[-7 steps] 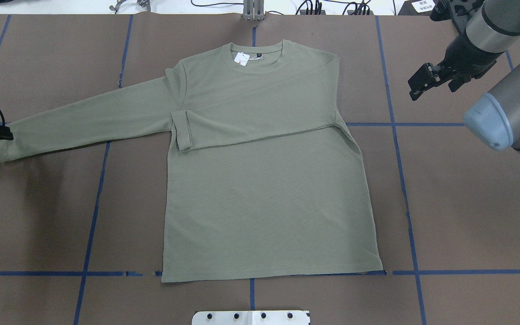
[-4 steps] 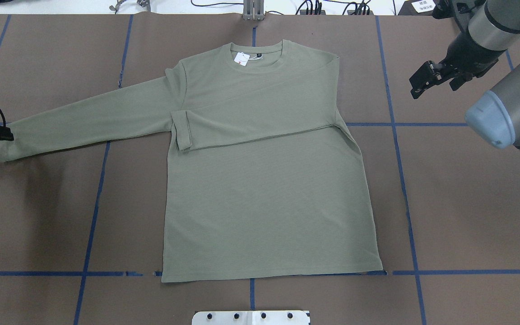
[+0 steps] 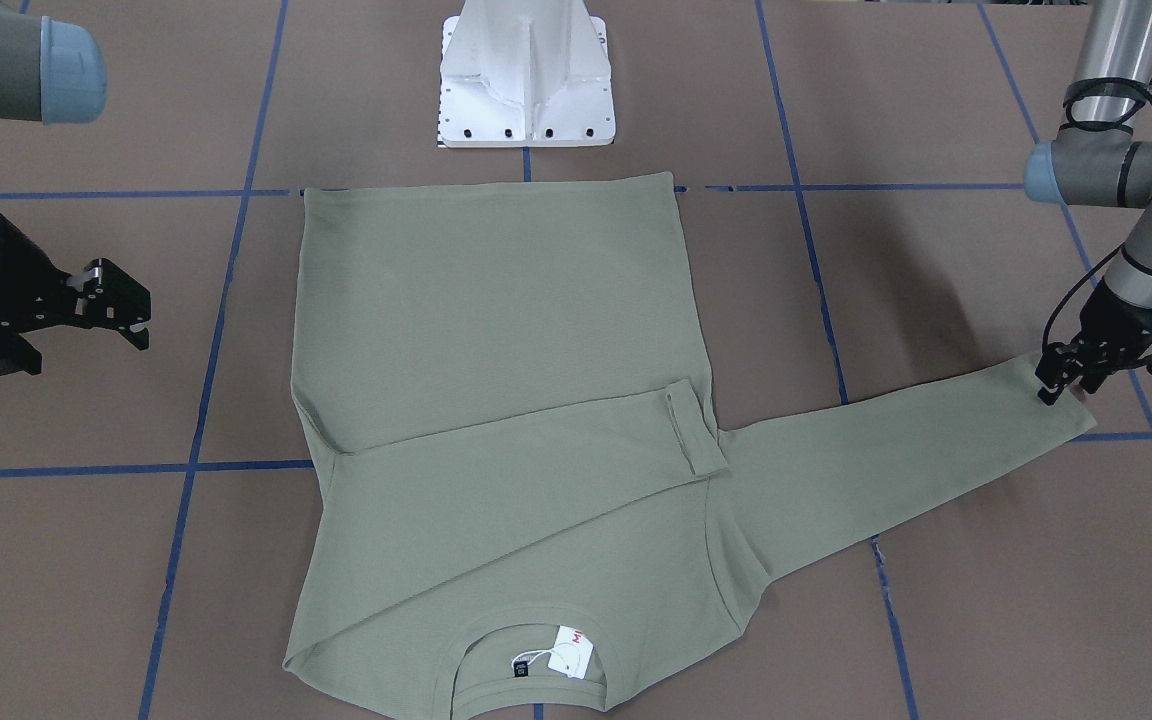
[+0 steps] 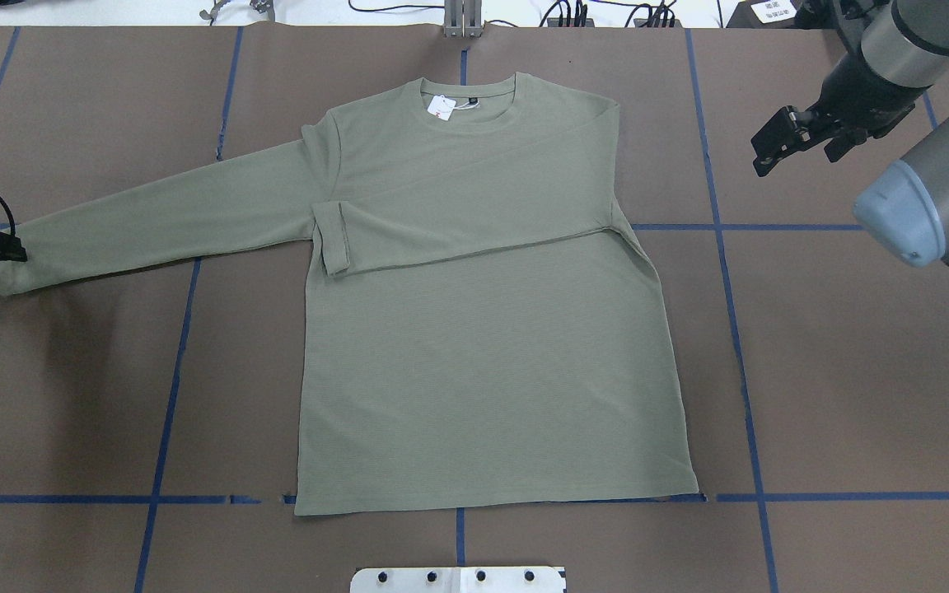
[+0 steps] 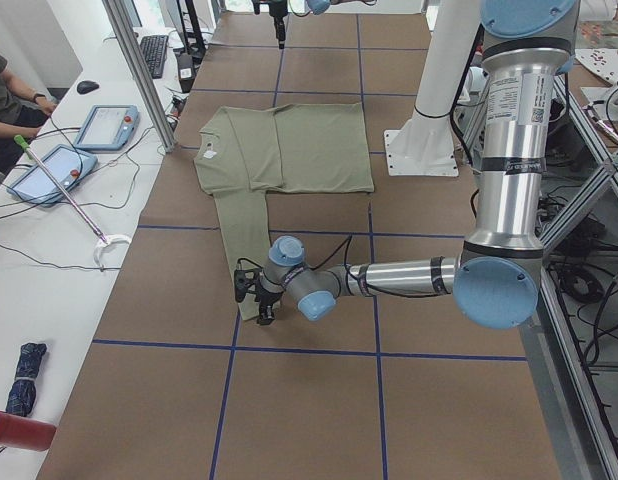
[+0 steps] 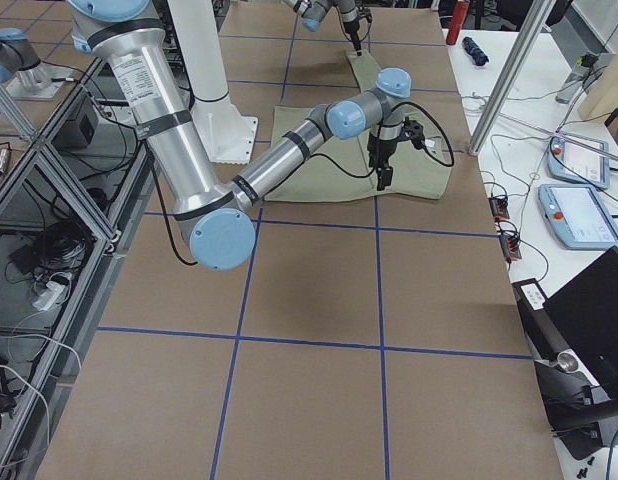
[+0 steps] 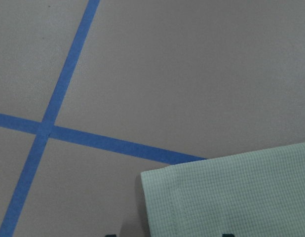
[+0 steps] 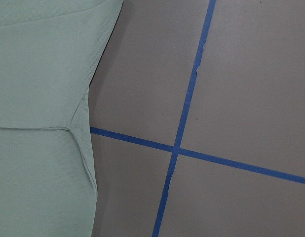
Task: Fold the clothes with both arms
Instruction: 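Grasp the cuff of the other sleeve with the left gripper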
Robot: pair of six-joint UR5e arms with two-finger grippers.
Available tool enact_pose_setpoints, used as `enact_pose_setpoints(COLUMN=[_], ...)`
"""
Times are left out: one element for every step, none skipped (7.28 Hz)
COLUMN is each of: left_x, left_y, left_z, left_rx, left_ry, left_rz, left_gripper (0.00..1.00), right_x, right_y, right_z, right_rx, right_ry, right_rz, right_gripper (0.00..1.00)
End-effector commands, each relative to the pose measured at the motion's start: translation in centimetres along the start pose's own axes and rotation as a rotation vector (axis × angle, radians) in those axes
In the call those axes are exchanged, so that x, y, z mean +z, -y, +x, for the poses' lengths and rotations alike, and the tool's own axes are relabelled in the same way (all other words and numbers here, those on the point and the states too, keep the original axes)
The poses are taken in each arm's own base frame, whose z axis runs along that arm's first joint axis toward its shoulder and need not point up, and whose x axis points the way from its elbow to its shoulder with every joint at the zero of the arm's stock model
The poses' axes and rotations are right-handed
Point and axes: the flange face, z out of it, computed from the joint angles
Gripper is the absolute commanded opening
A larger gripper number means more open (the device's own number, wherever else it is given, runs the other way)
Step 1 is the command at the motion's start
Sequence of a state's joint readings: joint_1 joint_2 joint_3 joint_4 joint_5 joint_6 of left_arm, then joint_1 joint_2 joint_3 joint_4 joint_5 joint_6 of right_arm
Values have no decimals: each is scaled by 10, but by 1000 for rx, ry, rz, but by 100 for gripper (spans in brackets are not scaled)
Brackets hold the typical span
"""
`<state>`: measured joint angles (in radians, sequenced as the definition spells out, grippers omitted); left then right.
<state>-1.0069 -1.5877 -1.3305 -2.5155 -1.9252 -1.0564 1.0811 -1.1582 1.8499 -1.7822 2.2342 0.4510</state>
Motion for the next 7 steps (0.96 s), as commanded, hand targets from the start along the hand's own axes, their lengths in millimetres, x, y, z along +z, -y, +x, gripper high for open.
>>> enact_pose_setpoints(left_x=[-1, -2, -3, -4, -14, -34, -53], left_y=[0, 0, 1, 1, -4, -7, -11], left_z=[1, 2, 4, 6, 6, 16, 32], left_rx=[2, 3, 4, 6, 10, 20, 27], left_ry=[-2, -5, -8, -13, -24, -52, -90], left_rz=[1, 2, 2, 3, 3, 13, -24], left_gripper=[34, 19, 6, 0, 0, 0, 0], right_x=[-3, -4, -5, -7, -8, -10, -8], right_y=[1, 1, 1, 1, 1, -1, -8], right_z=[3, 5, 5, 6, 8, 9, 17], right_rx=[6, 9, 11, 12, 15, 15, 23], right_ry=[-1, 1, 7, 11, 12, 12, 8], right_rz=[5, 5, 4, 5, 5, 9, 4], right_gripper=[100, 100, 100, 100, 100, 100, 100])
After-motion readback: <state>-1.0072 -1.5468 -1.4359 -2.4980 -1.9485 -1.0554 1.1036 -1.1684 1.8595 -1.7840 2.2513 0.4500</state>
